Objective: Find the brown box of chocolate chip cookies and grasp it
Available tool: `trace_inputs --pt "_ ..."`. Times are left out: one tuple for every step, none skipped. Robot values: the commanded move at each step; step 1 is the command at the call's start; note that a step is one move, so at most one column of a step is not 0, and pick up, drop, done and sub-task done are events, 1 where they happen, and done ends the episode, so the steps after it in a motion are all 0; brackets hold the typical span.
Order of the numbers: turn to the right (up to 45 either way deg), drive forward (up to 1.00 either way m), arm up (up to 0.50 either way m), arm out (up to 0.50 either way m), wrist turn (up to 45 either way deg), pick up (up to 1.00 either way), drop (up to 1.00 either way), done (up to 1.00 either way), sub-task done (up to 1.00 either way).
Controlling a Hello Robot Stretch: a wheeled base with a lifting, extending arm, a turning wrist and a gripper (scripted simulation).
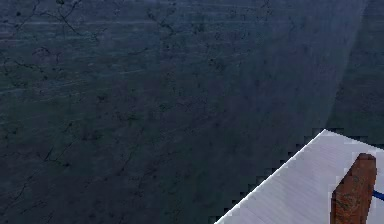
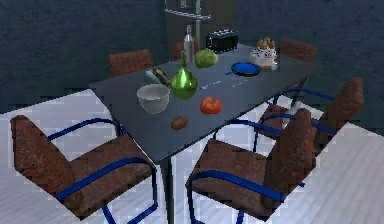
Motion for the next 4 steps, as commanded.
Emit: trace_inputs --pt "-6.0 0.0 0.0 0.0 0.0 0.0 0.0 0.0 0.0" --pt "45.0 0.0 0.0 0.0 0.0 0.0 0.0 0.0 0.0" --pt "45.0 0.0 0.0 0.0 0.0 0.0 0.0 0.0 0.0" --pt "15.0 0.0 0.0 0.0 0.0 0.0 0.0 0.0 0.0"
